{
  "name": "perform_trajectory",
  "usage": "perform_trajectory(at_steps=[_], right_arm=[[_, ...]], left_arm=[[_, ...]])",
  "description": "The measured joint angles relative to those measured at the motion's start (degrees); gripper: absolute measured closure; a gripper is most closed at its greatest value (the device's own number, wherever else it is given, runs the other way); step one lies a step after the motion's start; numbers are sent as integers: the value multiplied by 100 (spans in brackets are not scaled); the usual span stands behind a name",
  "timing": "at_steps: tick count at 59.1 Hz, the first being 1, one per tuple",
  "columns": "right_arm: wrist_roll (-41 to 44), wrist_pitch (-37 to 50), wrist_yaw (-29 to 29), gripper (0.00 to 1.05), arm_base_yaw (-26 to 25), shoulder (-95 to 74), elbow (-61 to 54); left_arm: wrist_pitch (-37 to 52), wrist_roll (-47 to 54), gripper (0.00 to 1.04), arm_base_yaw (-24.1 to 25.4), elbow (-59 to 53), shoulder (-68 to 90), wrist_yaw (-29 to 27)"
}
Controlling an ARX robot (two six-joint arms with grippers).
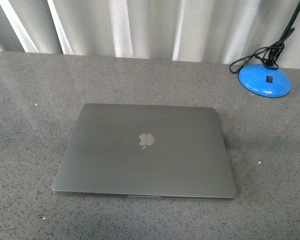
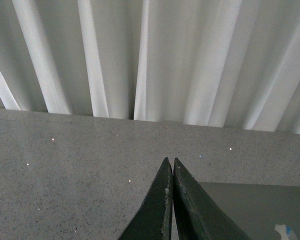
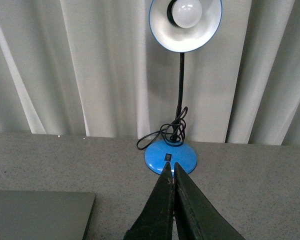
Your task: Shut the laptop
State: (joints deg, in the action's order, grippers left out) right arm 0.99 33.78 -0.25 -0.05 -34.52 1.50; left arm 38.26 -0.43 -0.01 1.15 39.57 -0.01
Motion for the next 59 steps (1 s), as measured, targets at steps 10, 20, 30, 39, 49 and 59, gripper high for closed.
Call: perform_trajectory(at_steps=[10, 20, 30, 39, 49, 59], right_arm=[[-7, -629, 4, 104, 0, 678, -7], [-24, -1222, 2, 104, 0, 1305, -9], [-35, -1648, 17, 104, 0, 1742, -11], [-37, -1965, 17, 104, 0, 2061, -11], [-39, -2205, 20, 104, 0, 2302, -11], [-39, -3158, 20, 104, 0, 3058, -9]], left_arm=[[-675, -2, 101, 0, -4, -756, 0], [-1325, -2, 101, 0, -7, -1460, -2], [-1818, -2, 101, 0, -7, -1965, -2], [-2186, -2, 101, 0, -7, -2339, 0], [-2461, -2, 101, 0, -7, -2616, -2], [-2754, -2, 101, 0, -7, -2911, 0]])
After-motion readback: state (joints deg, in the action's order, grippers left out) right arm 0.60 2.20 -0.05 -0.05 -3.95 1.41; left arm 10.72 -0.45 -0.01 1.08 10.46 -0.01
